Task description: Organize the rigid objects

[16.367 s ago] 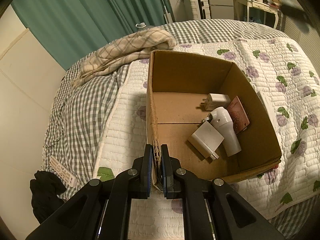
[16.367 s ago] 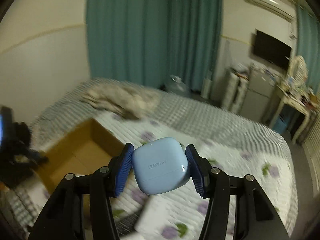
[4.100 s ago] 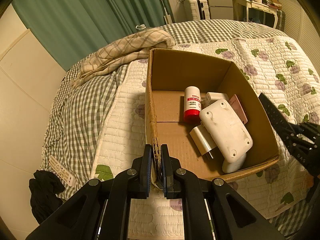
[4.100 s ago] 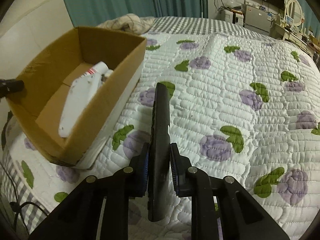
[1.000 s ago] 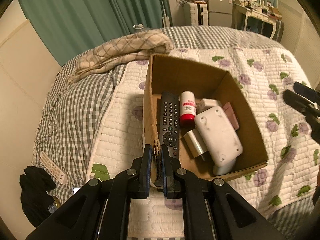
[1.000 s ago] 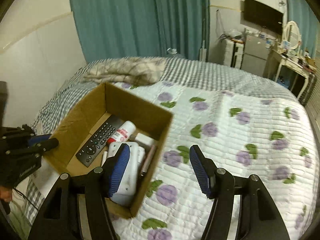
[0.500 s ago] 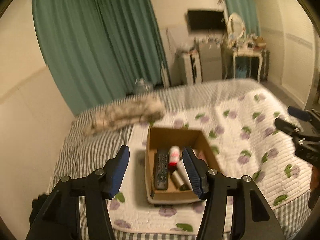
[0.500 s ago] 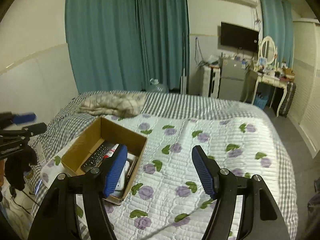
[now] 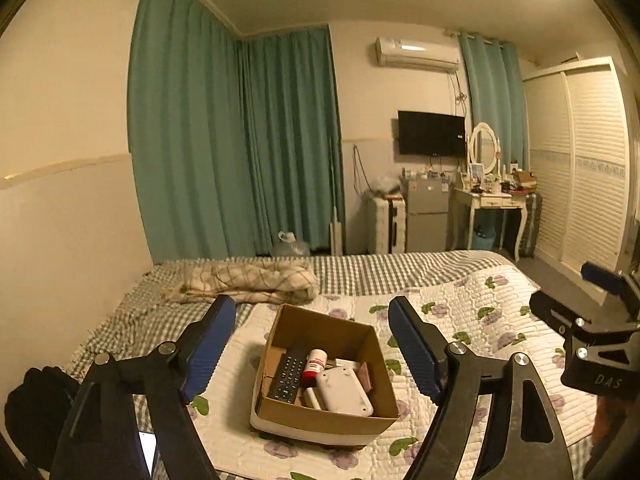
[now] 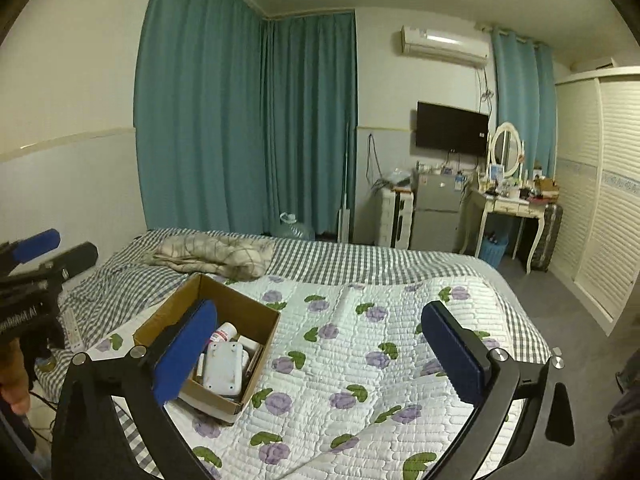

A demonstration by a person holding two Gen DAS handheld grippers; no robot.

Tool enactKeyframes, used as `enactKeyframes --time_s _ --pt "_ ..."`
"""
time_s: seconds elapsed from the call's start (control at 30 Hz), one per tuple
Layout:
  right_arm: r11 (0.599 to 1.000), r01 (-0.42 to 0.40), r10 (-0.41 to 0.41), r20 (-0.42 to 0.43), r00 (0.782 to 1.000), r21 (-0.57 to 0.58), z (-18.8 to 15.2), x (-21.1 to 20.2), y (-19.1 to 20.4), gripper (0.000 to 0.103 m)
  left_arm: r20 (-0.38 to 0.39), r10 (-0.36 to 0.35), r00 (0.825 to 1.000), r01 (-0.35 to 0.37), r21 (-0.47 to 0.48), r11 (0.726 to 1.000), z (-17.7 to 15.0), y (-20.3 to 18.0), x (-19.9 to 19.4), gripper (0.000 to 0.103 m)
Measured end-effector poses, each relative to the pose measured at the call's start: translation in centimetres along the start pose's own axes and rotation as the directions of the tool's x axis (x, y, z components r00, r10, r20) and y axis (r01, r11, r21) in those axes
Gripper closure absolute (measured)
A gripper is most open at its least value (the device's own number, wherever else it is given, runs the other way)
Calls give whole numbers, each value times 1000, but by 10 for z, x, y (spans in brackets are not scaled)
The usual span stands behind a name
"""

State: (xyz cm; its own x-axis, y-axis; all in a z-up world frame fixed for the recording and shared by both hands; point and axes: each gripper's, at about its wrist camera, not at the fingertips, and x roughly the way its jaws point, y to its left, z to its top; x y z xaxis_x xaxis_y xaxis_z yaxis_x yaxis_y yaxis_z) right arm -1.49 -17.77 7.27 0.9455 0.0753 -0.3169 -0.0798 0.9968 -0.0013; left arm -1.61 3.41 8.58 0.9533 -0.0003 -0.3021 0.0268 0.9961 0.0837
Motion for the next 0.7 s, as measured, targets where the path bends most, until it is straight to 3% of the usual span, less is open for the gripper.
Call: enactKeyframes --time_s 0.37,0.7 --pt "1000 -6 5 7 1000 29 -21 1 0 0 -2 68 998 -68 -65 996 -34 1 6 16" --pt "1000 12 -12 14 1000 28 -26 4 3 0 14 112 994 -112 -40 993 -45 1 -2 11"
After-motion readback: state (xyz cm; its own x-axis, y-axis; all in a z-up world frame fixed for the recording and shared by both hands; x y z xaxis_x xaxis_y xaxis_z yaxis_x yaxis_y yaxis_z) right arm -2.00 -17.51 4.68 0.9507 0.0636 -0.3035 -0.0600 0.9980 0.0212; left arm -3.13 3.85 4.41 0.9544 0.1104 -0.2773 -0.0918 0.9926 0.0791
